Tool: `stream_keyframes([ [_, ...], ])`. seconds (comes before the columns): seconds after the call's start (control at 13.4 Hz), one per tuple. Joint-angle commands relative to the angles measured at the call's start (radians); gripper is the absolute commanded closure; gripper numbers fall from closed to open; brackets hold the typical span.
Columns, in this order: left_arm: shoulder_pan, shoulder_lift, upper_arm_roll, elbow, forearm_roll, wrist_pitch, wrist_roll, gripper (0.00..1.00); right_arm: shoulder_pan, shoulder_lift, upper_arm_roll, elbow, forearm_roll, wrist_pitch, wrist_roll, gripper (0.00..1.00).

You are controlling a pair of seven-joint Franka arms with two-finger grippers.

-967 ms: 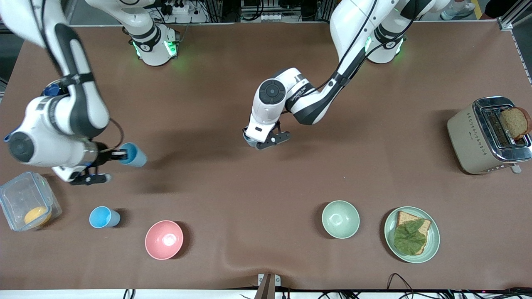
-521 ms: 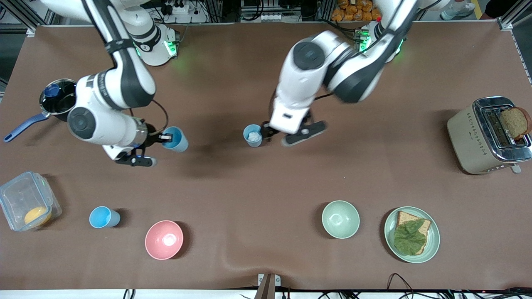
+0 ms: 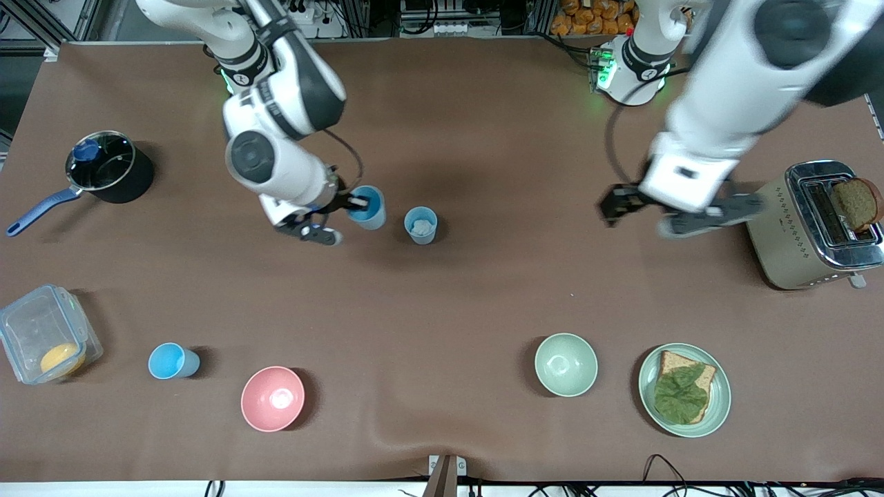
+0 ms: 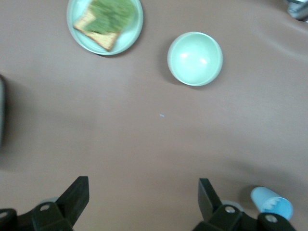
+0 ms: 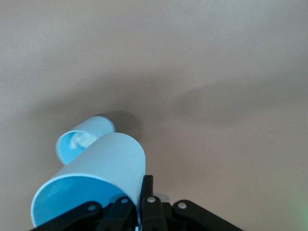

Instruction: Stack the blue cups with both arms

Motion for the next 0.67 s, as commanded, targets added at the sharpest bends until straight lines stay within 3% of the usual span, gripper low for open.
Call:
stream_keyframes([
  [0.0,0.091,-0.055,-0.014,-0.031,0.014,-0.018,0.055,0.0,0.069,0.079,-0.015,0.071,0.015,0.019,0.128,1.0],
  [0.3,0.177,-0.07,-0.002,-0.031,0.005,-0.021,0.186,0.0,0.131,0.15,-0.015,0.085,0.023,0.115,0.258,1.0],
  [0.6,0.124,-0.116,0.14,-0.043,0.003,-0.033,0.315,0.0,0.134,0.185,-0.015,0.114,0.023,0.118,0.263,1.0],
])
